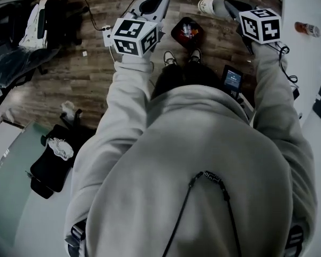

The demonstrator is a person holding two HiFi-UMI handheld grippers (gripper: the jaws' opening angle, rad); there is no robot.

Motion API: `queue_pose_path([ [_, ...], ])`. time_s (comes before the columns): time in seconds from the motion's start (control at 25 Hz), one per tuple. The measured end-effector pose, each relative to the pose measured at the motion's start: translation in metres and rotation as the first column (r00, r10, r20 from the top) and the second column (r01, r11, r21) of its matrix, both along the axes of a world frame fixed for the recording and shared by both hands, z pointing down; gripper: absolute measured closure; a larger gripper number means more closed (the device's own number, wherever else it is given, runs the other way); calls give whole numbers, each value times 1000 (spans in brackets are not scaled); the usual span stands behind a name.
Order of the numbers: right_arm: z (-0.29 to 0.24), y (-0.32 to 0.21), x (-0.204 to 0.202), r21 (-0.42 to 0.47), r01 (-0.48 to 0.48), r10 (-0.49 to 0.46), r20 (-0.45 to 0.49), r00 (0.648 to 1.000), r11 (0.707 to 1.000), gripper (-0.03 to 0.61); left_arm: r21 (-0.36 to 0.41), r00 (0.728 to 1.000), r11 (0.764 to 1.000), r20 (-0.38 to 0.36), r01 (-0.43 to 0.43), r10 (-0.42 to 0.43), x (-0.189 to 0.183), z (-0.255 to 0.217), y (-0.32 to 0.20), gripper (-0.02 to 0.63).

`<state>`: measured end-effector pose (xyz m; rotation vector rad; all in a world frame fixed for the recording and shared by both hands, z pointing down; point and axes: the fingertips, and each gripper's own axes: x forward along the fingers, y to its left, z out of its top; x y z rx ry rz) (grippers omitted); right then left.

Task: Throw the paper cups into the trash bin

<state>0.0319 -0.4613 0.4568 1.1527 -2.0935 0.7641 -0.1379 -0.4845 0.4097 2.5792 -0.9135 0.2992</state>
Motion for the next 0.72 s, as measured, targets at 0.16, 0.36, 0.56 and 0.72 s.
queue_pose_path([
  [0.16, 54, -3, -13, -57, 30, -28, 46, 999, 998, 543, -76, 999, 997, 25, 24, -22, -14, 50, 12, 615],
  [0.36, 131, 17, -40, -142, 96, -88, 62, 994, 985, 543, -194, 997, 978, 49, 72, -64, -40, 128, 35, 615],
  [0.56, 216, 25, -61, -199, 138, -130, 56, 990, 970, 543, -235, 995, 969, 78, 75, -58, -53, 211, 38, 615],
  [0.72, 270, 28, -51, -233, 66, -46, 87, 995, 970, 543, -295, 995, 952, 78, 81, -61, -52, 273, 50, 615],
])
